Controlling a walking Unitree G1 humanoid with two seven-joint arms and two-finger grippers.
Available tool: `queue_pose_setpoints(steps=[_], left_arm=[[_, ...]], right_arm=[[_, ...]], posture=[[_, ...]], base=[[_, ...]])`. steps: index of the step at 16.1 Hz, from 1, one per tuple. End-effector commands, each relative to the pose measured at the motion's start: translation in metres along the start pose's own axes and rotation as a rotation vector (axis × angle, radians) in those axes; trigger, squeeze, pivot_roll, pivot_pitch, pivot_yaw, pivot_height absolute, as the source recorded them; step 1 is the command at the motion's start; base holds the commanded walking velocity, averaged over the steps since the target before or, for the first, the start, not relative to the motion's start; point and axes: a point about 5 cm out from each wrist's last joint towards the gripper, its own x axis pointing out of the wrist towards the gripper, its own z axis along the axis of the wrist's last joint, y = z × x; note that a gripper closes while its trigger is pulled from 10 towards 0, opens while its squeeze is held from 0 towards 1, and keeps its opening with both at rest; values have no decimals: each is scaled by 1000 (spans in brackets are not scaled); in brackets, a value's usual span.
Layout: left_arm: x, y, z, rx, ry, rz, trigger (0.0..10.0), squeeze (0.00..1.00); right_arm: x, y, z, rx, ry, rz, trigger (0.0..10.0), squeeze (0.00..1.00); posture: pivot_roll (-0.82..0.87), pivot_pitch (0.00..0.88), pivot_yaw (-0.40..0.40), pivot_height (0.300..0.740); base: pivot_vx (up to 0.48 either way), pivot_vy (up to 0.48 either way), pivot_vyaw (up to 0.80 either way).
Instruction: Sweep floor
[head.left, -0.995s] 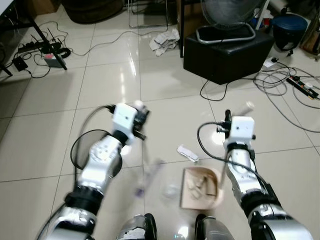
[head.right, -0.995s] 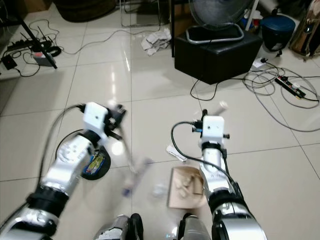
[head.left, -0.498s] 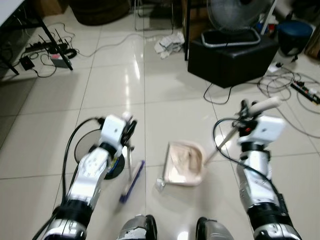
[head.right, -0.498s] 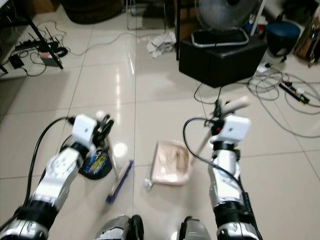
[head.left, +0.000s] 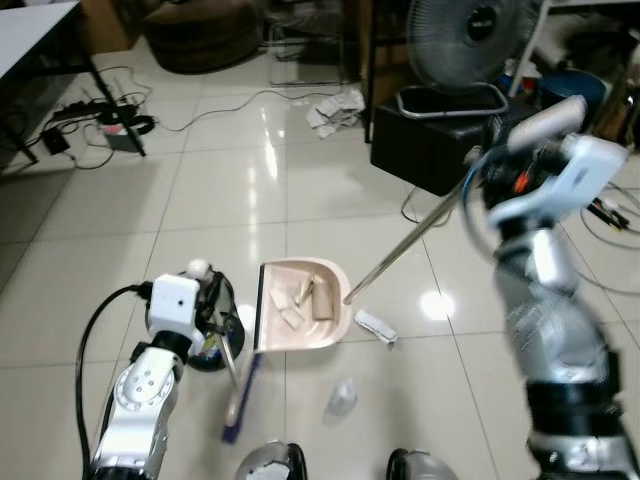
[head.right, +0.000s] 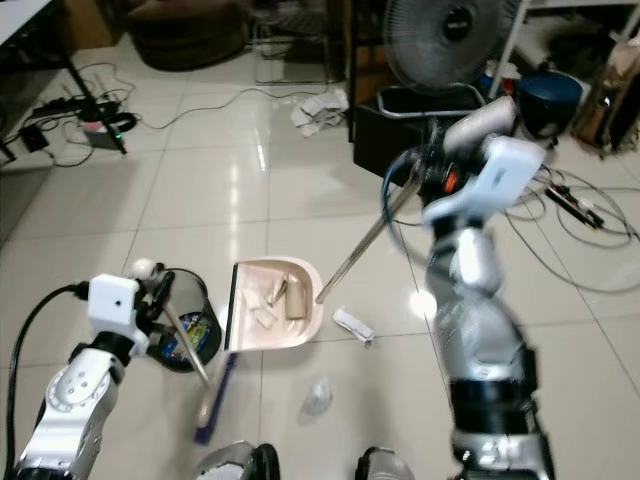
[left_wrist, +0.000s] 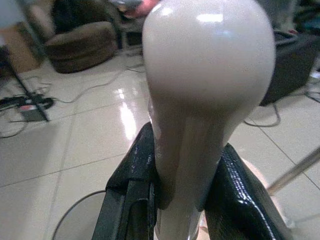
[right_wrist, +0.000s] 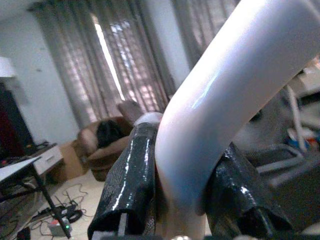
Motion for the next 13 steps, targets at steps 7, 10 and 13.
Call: queue_pose_setpoints(steps=[7,10,13], left_arm=[[-7,1,15,6,-76,61,10000,0],[-7,-2,17,7,-81,53,10000,0],[-1,-3,21,13,-88,50,10000,0]], right_arm=[[25,12,29,63,-54,10,10000,0],[30,8,29,67,-63,-36,10000,0],[35,5,29,45,-67,-52,10000,0]], posture=[[3,28,65,740],[7,24,65,740],[8,15,64,740]], base=[[0,0,800],[160,0,800],[299,0,800]])
